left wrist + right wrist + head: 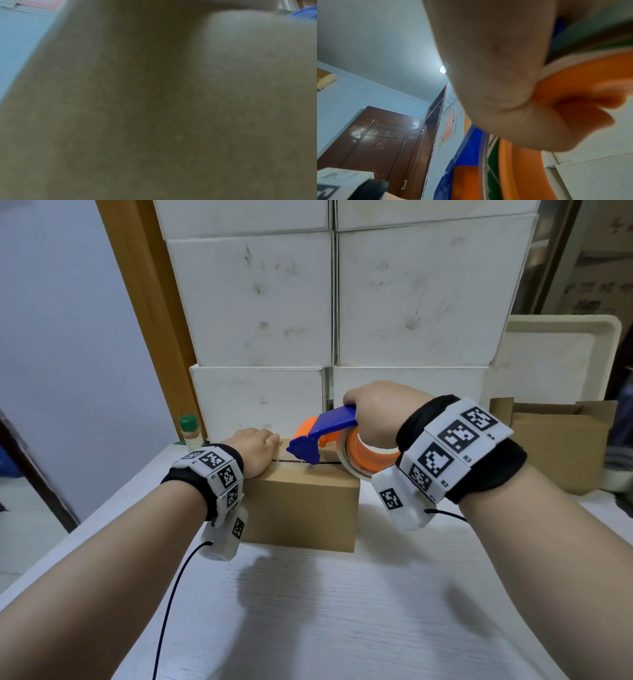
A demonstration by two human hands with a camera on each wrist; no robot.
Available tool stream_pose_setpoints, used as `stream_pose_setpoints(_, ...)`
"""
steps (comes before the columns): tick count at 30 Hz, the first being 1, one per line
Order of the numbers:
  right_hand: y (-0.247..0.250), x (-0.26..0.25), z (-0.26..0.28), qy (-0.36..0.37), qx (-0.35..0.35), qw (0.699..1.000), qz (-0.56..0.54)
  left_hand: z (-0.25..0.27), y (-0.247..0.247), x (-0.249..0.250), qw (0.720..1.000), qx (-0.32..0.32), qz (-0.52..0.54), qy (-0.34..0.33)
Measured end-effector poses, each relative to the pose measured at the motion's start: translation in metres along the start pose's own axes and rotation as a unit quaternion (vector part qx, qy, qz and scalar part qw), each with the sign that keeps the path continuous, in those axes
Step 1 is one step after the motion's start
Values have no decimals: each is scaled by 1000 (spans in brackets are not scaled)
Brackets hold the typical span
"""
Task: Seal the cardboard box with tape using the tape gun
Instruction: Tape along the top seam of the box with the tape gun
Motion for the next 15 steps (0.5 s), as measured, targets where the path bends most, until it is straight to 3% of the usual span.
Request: stream_pose_setpoints(15,0,2,1,-15,-3,1000,-15,1,1,5,998,-8,-67,-16)
Point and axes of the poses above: each hand's wrist, its own z-axis away from the middle knuckle, its own y-axis out of the back of the hand, x = y × z, the point moved 7 cm from there along -z, towards the middle knuckle, and after that the axes turned 3 degrees about x, right-handed, at the moved point
